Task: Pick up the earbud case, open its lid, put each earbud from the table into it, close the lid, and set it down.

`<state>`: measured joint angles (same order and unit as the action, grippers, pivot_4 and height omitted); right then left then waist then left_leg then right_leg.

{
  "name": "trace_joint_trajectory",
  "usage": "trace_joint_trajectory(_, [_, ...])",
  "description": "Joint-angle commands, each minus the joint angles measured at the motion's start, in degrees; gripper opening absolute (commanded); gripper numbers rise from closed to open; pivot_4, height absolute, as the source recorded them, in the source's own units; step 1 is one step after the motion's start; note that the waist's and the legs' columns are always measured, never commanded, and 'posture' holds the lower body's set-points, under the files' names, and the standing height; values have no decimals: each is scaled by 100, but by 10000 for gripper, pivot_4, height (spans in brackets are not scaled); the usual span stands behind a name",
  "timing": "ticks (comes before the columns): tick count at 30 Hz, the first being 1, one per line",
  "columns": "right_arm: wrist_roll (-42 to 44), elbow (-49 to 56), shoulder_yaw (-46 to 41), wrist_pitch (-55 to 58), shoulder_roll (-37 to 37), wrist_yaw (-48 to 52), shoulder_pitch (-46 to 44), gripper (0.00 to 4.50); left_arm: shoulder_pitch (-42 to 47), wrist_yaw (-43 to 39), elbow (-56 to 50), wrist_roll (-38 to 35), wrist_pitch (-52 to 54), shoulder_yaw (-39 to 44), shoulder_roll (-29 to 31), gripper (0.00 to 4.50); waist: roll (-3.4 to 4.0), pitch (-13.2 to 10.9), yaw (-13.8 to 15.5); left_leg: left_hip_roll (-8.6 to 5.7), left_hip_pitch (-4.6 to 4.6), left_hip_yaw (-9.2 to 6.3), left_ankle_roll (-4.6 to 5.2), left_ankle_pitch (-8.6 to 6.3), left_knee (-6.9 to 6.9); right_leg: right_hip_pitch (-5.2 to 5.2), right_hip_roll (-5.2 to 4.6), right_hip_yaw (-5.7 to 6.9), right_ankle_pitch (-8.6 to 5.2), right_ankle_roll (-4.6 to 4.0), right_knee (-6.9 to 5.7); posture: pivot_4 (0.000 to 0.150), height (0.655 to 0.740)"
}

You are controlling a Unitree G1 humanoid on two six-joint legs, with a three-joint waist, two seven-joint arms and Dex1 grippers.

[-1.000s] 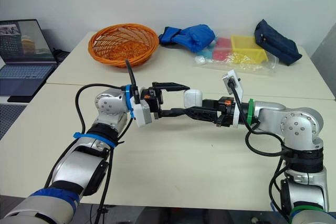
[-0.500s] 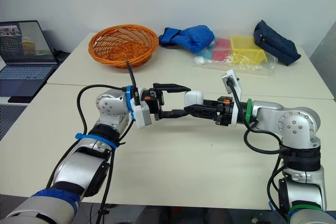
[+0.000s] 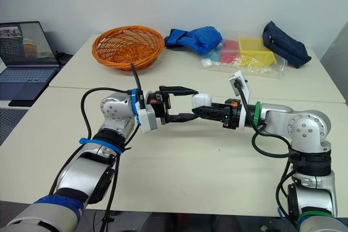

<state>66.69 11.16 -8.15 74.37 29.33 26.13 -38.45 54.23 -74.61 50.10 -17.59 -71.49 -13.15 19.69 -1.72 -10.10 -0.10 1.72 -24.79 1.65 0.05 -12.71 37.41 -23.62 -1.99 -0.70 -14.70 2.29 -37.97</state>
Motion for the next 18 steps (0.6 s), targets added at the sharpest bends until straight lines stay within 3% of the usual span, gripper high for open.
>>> trace_joint_trajectory(1, [65,129,-136,-59,60,43,-112,9072,97,11,-154,-125,-60,29,-58,27951,0,0,4,0,0,-1,0,0,2,0,0,1,0,0,-1,1500,7400])
trace_joint_trajectory(13, [-677,335,257,-579,389,526,40,8149,271,30,-362,15,713,100,13,27951,0,0,-3,1,-3,-1,0,0,41,6,5,-3,1,4,-9,1500,7400])
trace_joint_trajectory(18, [-1101,251,309,-920,371,556,174,8149,312,-391,-765,-113,1275,60,344,27951,0,0,-6,2,-3,0,0,0,45,6,8,-6,3,5,-10,1500,7400])
